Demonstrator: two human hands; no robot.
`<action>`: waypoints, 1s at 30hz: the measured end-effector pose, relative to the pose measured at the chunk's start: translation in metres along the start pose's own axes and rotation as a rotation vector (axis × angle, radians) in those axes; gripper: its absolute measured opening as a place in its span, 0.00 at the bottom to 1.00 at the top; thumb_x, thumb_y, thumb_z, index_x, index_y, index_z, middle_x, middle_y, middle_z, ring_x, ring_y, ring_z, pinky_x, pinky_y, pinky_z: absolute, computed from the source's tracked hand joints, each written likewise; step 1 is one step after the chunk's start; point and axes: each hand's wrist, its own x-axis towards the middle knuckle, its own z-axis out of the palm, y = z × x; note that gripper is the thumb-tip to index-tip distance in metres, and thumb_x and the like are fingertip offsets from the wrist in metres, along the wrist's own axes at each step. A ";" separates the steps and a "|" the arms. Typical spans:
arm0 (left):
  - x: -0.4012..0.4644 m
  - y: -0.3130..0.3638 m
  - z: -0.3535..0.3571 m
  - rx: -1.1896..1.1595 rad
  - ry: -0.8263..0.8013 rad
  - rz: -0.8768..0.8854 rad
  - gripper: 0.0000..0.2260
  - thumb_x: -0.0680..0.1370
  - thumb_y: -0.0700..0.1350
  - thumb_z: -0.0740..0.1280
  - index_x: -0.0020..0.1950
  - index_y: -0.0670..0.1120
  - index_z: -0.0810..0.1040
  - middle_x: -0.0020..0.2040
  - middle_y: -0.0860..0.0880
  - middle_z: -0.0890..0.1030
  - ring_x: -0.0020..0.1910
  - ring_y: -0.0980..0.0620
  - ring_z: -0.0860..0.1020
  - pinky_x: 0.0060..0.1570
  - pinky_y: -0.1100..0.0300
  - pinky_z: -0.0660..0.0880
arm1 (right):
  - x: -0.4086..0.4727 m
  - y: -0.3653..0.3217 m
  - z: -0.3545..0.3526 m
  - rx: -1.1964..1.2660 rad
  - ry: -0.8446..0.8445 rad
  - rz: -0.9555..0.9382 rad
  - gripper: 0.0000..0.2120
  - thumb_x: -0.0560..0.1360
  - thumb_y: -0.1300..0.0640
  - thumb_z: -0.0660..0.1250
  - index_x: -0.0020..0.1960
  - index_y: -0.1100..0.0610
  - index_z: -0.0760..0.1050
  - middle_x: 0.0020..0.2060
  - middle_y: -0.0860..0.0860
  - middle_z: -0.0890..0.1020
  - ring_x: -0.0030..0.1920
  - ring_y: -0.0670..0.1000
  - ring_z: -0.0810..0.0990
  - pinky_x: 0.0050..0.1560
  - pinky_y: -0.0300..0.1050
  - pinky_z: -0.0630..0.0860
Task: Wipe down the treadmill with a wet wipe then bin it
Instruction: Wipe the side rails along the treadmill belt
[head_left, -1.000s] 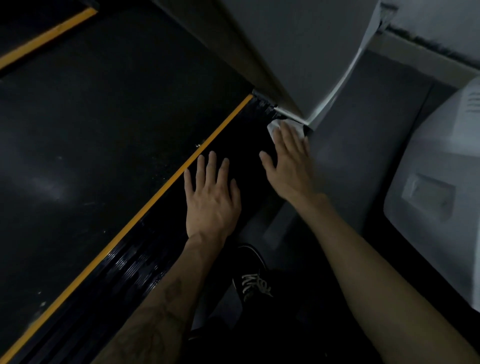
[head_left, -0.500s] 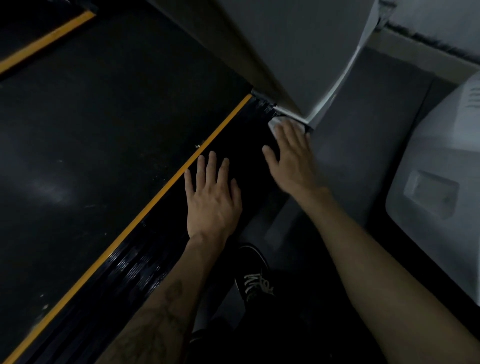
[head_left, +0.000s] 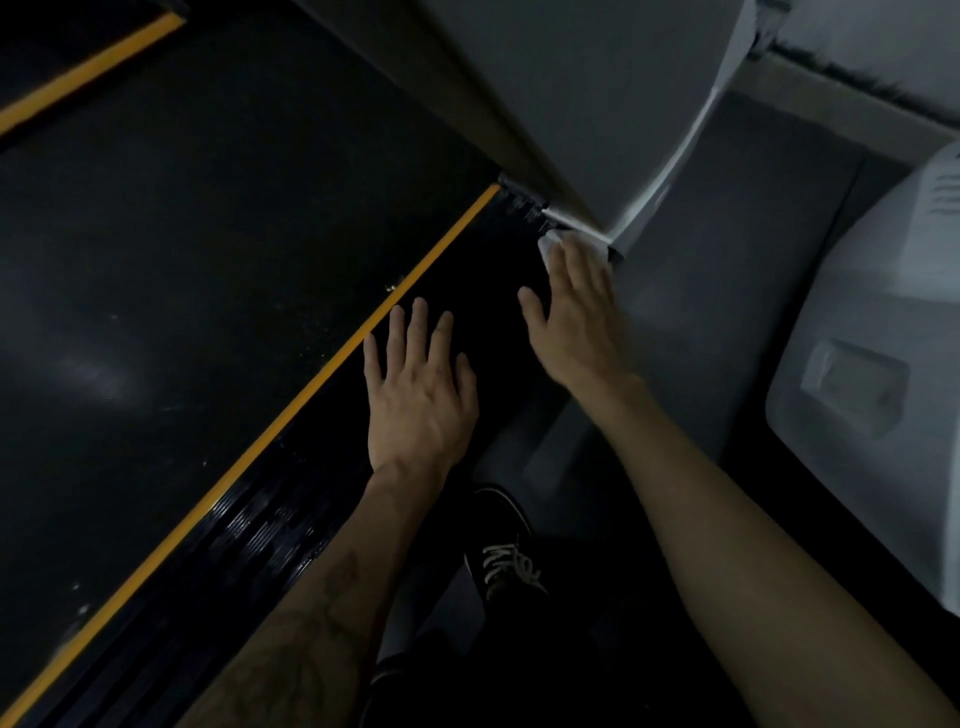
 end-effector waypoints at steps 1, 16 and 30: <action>0.000 0.000 0.000 -0.001 0.002 -0.001 0.29 0.84 0.57 0.43 0.83 0.50 0.58 0.85 0.46 0.53 0.84 0.47 0.45 0.81 0.43 0.44 | -0.007 -0.005 0.003 0.002 0.024 -0.019 0.34 0.83 0.41 0.51 0.82 0.62 0.56 0.82 0.57 0.57 0.82 0.58 0.53 0.82 0.54 0.47; 0.002 0.000 0.000 0.000 -0.001 0.003 0.28 0.84 0.57 0.44 0.83 0.50 0.58 0.85 0.46 0.52 0.84 0.47 0.45 0.81 0.43 0.44 | 0.013 -0.009 -0.003 -0.052 0.116 -0.118 0.30 0.83 0.44 0.54 0.71 0.68 0.68 0.67 0.61 0.69 0.66 0.60 0.71 0.69 0.57 0.72; 0.002 0.000 0.002 0.004 0.023 0.012 0.29 0.84 0.57 0.44 0.83 0.48 0.59 0.84 0.45 0.54 0.84 0.47 0.46 0.81 0.42 0.45 | -0.008 -0.005 0.001 -0.042 -0.038 -0.197 0.38 0.80 0.39 0.49 0.79 0.66 0.60 0.80 0.62 0.59 0.82 0.60 0.53 0.81 0.59 0.53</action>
